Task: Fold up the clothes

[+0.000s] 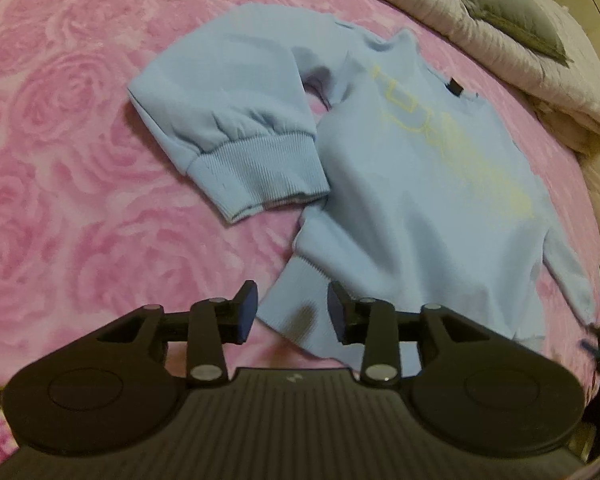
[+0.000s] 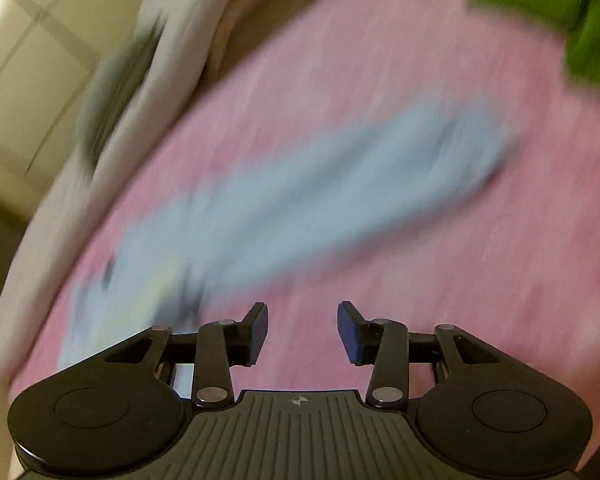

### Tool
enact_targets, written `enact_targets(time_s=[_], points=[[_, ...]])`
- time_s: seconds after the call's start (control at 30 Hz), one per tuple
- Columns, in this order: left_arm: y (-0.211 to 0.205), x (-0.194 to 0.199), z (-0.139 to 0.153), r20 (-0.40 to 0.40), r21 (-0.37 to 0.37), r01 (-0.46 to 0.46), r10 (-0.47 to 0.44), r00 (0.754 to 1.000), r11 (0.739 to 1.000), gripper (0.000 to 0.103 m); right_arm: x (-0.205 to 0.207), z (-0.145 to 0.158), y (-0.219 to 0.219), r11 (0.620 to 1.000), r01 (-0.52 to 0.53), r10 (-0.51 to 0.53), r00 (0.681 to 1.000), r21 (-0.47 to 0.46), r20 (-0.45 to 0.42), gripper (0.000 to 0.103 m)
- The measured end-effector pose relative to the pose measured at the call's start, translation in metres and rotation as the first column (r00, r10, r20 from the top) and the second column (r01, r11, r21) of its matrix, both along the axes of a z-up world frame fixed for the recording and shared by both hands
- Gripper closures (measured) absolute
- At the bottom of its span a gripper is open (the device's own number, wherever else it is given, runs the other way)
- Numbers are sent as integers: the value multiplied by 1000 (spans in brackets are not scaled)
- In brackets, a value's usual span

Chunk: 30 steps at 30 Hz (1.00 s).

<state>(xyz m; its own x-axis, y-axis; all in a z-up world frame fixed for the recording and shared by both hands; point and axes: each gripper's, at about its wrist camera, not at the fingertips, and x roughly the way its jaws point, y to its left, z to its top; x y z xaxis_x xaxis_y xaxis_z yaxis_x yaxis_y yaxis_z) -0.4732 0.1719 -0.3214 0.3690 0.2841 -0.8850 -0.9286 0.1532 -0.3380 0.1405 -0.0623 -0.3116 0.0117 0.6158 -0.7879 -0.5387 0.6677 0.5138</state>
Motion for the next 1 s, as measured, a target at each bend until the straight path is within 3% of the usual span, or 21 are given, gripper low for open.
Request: enact_targets(time_s=[0.1, 0.17, 0.23, 0.27, 0.33, 0.5, 0.63, 0.7, 0.77, 0.83, 0.9, 0.97, 1.0], points=[[2, 0, -11, 13, 10, 34, -35, 999, 999, 64, -62, -36, 5, 990, -136, 133, 986, -28, -100, 60], [7, 4, -20, 16, 18, 54, -55, 998, 998, 61, -88, -47, 11, 982, -187, 183, 977, -28, -106, 60], [12, 10, -34, 45, 10, 68, -68, 997, 998, 69, -104, -57, 18, 975, -221, 216, 971, -37, -106, 60], [14, 13, -38, 49, 9, 78, -78, 996, 997, 84, -104, -50, 16, 973, -227, 222, 970, -47, -96, 61], [14, 17, -35, 51, 20, 103, -103, 993, 995, 99, -105, -37, 13, 969, -240, 235, 969, -67, -77, 97], [-17, -15, 16, 176, 65, 50, -60, 983, 997, 101, -106, -4, 3, 956, -268, 266, 963, -118, -29, 98], [-66, -23, 38, 181, 55, 49, -58, 982, 997, 101, -106, 22, -5, 944, -288, 293, 956, -159, 8, 99], [-86, -16, 19, 164, -22, 66, -61, 985, 998, 100, -107, 31, -9, 936, -294, 304, 952, -194, 23, 98], [-96, -3, 2, 53, -73, 117, -113, 992, 990, 100, -113, 5, -10, 904, -273, 296, 955, -329, 22, 98], [-99, 5, -4, -49, -78, 169, -173, 984, 982, 99, -117, -17, -12, 861, -244, 285, 958, -445, 26, 97], [-94, 4, 7, -109, -6, 187, -186, 976, 982, 94, -114, -15, -15, 865, -194, 249, 967, -463, 58, 93], [-84, 8, 16, -166, 78, 212, -196, 966, 974, 69, -111, -12, -19, 871, -142, 208, 974, -471, 91, 82], [-77, 11, 19, -207, 122, 234, -206, 956, 965, 66, -106, -7, -19, 889, -105, 169, 980, -445, 107, 75]])
